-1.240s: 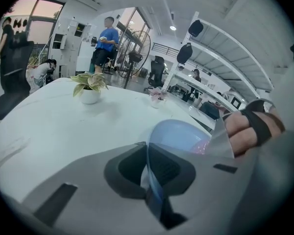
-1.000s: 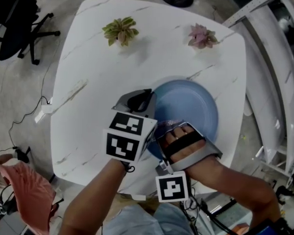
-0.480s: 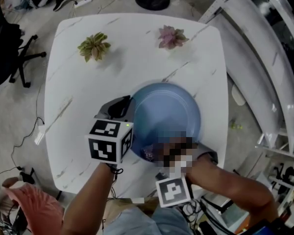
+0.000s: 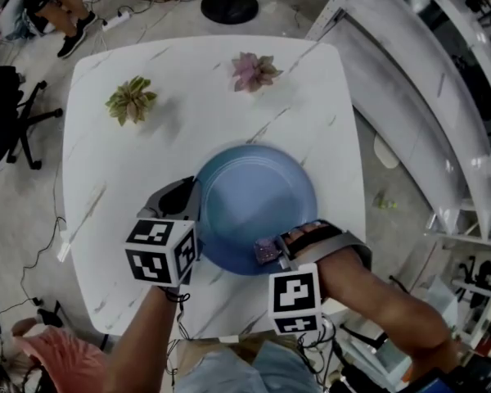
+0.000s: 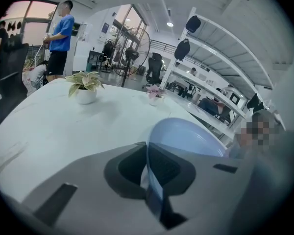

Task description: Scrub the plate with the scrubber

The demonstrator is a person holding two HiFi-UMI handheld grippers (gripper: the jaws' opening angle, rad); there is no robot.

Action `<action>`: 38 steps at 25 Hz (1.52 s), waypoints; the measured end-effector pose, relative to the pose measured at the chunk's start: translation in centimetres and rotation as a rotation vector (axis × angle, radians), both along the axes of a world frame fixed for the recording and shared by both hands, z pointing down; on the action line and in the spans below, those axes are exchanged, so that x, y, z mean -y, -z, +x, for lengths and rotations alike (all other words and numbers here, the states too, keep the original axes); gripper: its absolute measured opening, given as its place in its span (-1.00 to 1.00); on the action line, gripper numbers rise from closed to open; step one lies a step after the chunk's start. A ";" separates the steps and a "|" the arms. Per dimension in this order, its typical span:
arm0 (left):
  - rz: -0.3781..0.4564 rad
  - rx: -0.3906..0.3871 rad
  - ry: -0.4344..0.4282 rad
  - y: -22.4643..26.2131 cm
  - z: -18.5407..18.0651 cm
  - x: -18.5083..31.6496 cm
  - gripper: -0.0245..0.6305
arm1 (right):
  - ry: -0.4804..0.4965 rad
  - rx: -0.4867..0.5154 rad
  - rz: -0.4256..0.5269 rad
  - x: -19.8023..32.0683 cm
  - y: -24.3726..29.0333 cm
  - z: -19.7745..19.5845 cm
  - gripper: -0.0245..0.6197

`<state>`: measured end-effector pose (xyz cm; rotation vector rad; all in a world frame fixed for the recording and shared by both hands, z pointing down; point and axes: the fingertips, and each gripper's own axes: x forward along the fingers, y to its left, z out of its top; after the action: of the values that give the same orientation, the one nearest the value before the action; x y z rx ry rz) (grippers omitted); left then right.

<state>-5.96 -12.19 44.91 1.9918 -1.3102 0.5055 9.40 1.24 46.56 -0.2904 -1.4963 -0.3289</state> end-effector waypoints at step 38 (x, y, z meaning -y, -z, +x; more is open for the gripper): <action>-0.026 -0.006 0.002 -0.1 0.2 -0.1 -0.88 | -0.191 0.142 0.248 15.6 0.2 -7.3 -0.69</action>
<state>-5.72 -12.09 45.01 1.9693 -1.2952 0.5122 2.11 -14.34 46.38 0.0750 -1.5898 -0.3830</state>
